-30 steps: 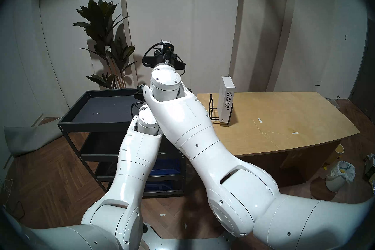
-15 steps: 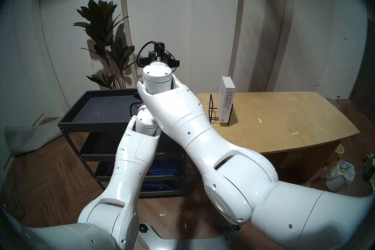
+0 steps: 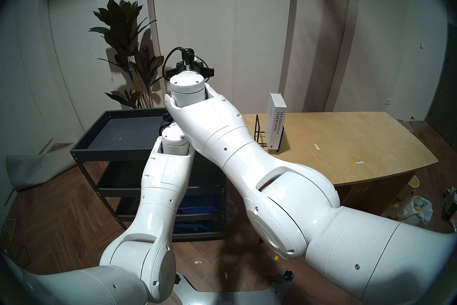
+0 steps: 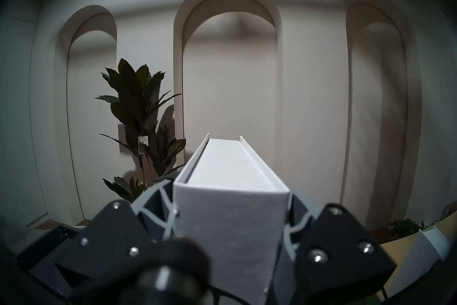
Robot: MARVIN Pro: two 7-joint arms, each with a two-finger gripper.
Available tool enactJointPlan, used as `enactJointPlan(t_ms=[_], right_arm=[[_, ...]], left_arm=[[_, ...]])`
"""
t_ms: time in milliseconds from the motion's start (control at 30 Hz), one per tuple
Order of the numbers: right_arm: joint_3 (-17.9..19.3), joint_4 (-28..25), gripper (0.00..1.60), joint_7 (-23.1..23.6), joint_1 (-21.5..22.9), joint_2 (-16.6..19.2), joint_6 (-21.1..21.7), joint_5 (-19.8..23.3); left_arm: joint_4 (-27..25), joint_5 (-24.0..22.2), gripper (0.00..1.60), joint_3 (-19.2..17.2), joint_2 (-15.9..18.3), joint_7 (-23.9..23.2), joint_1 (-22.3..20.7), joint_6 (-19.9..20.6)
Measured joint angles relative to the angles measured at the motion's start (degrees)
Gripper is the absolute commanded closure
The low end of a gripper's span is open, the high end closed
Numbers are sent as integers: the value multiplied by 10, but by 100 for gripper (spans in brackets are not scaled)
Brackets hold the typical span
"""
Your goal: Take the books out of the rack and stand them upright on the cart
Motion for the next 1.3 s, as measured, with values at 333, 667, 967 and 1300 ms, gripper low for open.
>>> enactJointPlan(t_ms=[333,667,967,1300], right_arm=[[-3,8,160,-3,0,1,-60,-6],[10,12,160,1,-10,1,-108,3],[8,9,160,25,-8,7,-108,4],[20,0,160,38,-8,13,-114,13]], left_arm=[[39,96,0,55,36,29,-6,-17],[52,117,0,65,52,40,-7,-25],[29,46,0,22,51,-28,-7,2],[2,-20,0,-25,47,-76,-7,58]])
